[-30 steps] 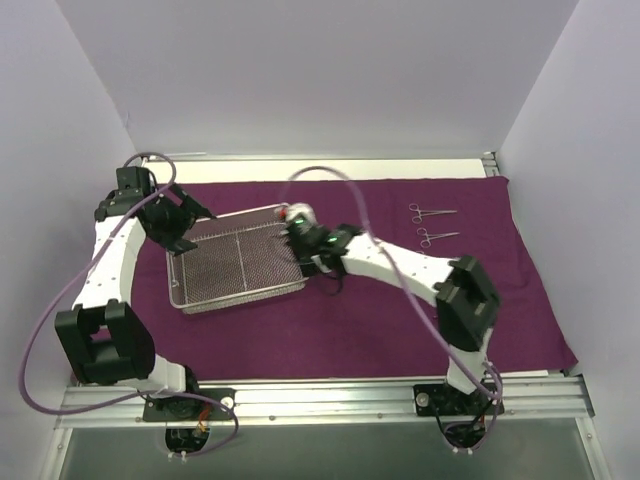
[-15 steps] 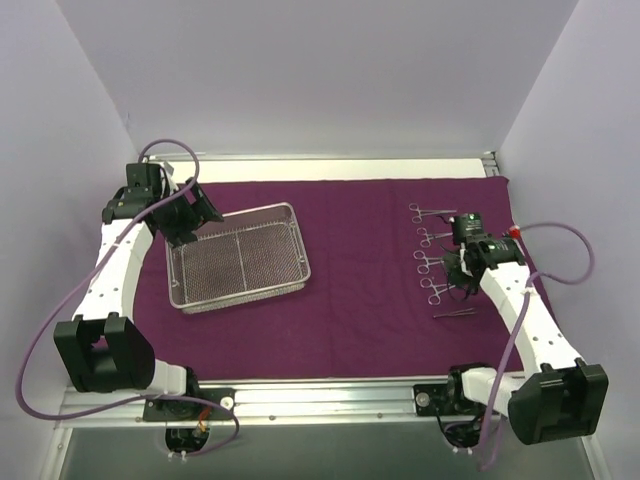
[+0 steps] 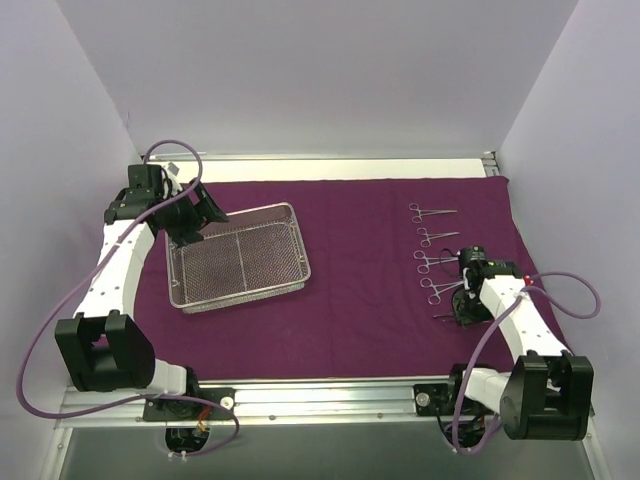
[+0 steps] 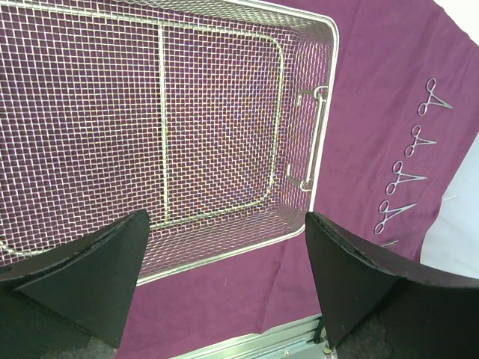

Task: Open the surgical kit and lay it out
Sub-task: Place the medical item in the surgical kit.

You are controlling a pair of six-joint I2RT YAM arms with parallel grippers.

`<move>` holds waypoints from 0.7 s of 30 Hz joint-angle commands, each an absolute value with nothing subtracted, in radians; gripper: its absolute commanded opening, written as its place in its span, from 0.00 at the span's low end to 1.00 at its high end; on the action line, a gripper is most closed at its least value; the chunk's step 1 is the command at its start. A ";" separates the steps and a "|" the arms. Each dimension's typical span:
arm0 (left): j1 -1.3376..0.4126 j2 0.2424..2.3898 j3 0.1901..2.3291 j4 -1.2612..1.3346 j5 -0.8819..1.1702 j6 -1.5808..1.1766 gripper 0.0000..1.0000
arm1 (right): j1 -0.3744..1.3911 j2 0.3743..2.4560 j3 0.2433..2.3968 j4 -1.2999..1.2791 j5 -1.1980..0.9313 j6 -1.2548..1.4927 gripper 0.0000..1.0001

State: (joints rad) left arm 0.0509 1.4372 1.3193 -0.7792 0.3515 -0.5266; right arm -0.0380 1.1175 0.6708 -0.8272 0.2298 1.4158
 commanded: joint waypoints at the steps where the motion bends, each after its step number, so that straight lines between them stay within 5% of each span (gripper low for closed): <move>1: 0.046 1.448 1.331 -0.727 0.374 -0.511 0.94 | -0.040 1.156 0.673 -0.822 0.270 1.454 0.00; 21: 0.048 1.497 1.358 -0.724 0.391 -0.503 0.94 | -0.006 1.250 0.598 -0.738 0.273 1.483 0.02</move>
State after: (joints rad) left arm 0.0509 1.5040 1.3205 -0.7586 0.3717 -0.5220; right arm -0.0113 1.2423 0.6189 -0.6949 0.2287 1.4452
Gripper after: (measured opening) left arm 0.935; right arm 0.053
